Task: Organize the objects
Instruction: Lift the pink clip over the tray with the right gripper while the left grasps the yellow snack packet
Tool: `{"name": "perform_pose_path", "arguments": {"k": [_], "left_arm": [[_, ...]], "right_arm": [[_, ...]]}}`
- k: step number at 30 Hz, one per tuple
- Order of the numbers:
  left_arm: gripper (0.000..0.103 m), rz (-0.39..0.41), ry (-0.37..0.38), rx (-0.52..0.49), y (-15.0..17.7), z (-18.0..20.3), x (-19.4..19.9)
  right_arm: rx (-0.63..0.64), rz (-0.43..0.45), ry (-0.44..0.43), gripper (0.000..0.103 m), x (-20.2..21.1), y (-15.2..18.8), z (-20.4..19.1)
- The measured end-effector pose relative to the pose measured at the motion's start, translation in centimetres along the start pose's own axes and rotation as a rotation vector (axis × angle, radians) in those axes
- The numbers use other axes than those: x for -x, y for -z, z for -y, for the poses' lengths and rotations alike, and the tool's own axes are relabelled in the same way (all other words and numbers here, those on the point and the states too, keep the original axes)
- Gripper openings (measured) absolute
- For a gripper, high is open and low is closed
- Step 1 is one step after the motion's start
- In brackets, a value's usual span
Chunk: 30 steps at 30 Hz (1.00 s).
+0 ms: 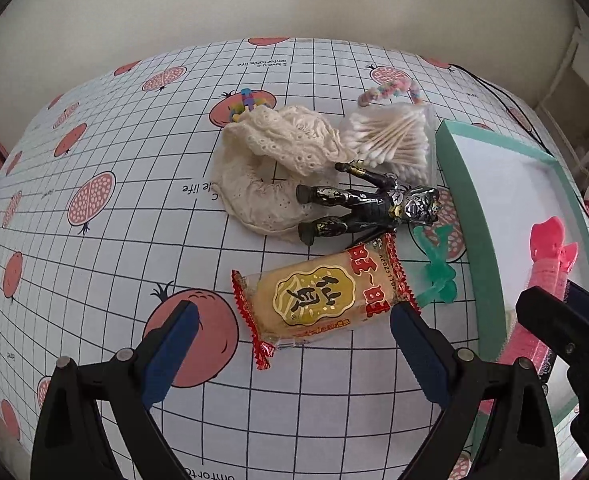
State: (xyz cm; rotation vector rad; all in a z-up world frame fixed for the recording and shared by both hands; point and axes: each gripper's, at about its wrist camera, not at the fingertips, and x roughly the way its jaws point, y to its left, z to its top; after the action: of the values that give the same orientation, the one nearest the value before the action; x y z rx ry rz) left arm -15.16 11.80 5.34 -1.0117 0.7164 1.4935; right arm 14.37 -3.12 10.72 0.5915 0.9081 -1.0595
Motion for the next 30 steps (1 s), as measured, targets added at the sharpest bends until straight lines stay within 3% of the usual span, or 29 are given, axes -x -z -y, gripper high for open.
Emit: {"name": "perform_pose_path", "arguments": {"k": [13,25,30], "left_arm": [[0.097,0.005,0.018,-0.045,-1.0,1.3,-1.6],[0.097,-0.042,0.056,0.004,-1.0,0.9,-2.3],[0.087,-0.073,0.086,0.026,-0.9,0.1,-2.4]], "right_arm": [[-0.043,-0.01,0.025,0.042,-1.0,-0.2,0.9],[-0.08,-0.016,0.049,0.042,-1.2,-0.1,1.1],[-0.09,-0.011,0.062,0.042,-0.9,0.0,1.1]]}}
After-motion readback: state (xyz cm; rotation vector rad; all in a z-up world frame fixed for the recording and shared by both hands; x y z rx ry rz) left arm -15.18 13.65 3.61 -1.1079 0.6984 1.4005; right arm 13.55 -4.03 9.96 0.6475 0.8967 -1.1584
